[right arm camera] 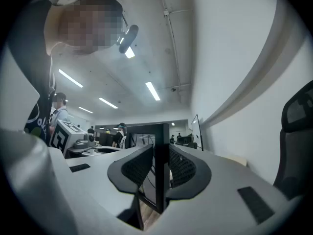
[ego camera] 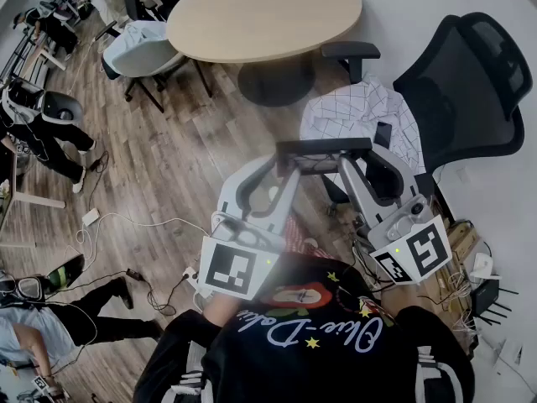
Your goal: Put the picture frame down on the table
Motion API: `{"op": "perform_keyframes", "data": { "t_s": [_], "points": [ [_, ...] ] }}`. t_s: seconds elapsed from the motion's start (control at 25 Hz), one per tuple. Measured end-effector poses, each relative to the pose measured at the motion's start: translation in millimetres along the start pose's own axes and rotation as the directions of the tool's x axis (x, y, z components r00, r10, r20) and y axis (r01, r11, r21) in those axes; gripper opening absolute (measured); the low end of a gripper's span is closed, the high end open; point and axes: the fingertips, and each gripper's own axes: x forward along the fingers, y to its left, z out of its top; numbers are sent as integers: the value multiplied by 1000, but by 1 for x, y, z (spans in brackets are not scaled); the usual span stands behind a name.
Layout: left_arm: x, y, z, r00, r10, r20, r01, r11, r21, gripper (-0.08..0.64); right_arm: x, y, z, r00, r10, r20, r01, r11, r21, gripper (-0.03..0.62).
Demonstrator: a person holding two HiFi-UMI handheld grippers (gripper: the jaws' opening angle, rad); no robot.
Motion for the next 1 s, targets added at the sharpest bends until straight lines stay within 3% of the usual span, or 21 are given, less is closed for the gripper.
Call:
{"op": "perform_keyframes", "data": {
  "t_s": [1.0],
  "points": [
    [30,28,0,999,-29,23,29,999,15,97,30,-23,-7,999,-38,14,38,999,11,78]
  ]
}}
